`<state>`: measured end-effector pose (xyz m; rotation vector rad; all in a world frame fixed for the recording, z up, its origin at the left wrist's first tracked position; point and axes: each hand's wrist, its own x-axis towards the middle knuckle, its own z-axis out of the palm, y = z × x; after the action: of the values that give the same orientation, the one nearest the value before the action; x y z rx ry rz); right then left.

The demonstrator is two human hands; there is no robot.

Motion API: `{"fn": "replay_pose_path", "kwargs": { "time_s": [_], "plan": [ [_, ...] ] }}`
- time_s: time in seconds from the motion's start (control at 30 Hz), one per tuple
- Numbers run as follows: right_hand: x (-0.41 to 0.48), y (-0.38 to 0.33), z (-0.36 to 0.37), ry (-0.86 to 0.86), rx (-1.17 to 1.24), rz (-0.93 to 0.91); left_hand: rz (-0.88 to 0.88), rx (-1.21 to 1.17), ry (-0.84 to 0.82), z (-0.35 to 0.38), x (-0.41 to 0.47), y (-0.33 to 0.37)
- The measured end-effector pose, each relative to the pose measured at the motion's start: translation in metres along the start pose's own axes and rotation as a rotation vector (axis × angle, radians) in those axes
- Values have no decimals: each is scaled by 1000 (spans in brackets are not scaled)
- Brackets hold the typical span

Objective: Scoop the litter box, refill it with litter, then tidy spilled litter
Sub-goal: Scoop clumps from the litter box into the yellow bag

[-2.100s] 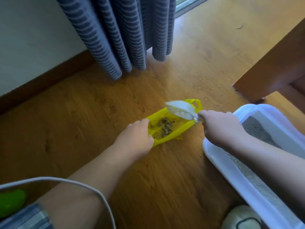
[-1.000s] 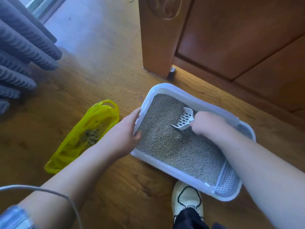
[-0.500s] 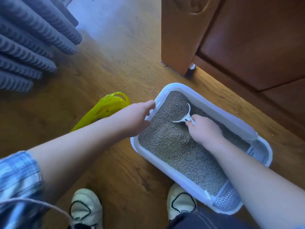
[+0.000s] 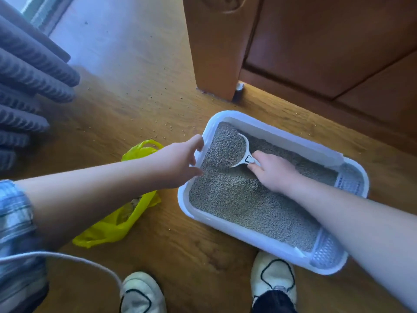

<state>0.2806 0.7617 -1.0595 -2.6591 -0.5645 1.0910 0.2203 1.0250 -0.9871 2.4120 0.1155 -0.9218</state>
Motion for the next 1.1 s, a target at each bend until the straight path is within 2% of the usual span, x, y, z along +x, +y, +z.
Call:
{"fn": "replay_pose_path", "kwargs": {
  "time_s": [0.17, 0.33, 0.5, 0.67, 0.8, 1.0, 1.1],
  "plan": [
    [-23, -1, -16, -17, 32, -56, 10, 4, -19, -2, -1, 5],
    [-57, 24, -6, 25, 150, -7, -11, -43, -15, -1, 0, 5],
    [-95, 52, -7, 64, 99, -25, -42, -23, -38, -2, 4, 5],
    [-80, 52, -7, 24, -10, -68, -61, 100, 38, 7, 2, 10],
    [-67, 38, 7, 55, 43, -90, -64, 114, 69, 11, -2, 14],
    [-76, 38, 10, 24, -47, -19, -80, 136, 81, 12, 0, 13],
    [-83, 47, 9, 43, 12, 28, -81, 141, 75, 11, 2, 12]
  ]
}}
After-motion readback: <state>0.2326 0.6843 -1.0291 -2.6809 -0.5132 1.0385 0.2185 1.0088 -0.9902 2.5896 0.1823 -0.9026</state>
